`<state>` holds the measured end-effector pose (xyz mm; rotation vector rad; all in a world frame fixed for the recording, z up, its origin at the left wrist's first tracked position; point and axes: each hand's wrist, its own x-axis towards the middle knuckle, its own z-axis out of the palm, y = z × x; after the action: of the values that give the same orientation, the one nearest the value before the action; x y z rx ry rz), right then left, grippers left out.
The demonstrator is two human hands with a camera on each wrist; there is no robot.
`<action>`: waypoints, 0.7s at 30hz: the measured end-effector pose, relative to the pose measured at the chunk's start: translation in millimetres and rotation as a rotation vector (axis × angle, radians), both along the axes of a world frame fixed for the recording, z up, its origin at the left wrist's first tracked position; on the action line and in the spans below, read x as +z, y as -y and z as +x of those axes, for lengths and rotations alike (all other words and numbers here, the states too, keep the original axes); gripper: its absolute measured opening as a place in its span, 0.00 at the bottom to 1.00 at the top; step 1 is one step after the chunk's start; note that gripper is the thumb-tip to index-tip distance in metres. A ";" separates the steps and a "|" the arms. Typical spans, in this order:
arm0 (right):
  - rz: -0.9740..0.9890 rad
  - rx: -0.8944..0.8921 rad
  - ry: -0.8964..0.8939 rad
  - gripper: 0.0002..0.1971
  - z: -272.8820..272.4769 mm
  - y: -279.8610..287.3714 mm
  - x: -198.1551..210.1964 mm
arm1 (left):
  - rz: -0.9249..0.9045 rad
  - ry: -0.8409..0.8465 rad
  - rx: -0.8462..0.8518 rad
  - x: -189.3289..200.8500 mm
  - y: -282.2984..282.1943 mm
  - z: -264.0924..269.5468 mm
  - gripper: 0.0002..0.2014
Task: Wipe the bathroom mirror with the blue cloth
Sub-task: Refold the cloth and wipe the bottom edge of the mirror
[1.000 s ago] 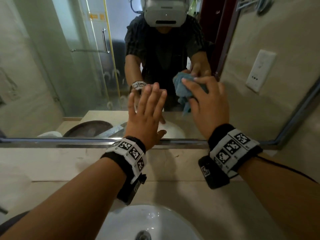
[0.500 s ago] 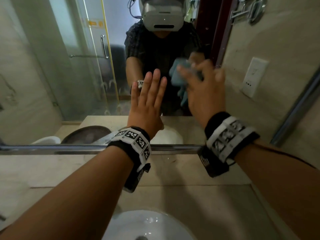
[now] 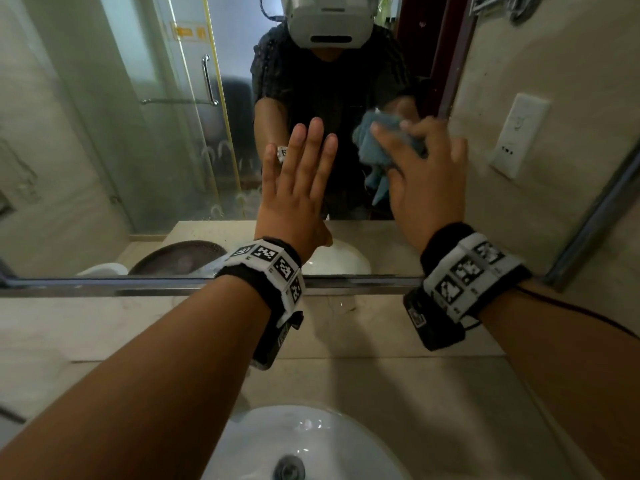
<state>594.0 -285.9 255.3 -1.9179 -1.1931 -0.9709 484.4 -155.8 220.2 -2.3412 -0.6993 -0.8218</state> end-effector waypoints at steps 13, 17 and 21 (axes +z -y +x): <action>-0.387 0.082 0.054 0.18 16.7 32.5 -150.7 | -0.054 -0.084 -0.139 -87.0 23.3 -1.3 0.54; -0.432 0.037 -0.038 0.11 19.9 32.2 -160.8 | -0.133 -0.012 -0.157 -98.9 22.5 17.5 0.52; -0.320 0.078 -0.013 0.10 27.0 37.3 -168.5 | -0.167 0.036 -0.121 -108.3 23.4 28.8 0.53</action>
<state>621.0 -323.2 86.8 -2.0991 -1.4756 -0.7604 513.2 -179.2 111.9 -2.5444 -0.6696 -0.8902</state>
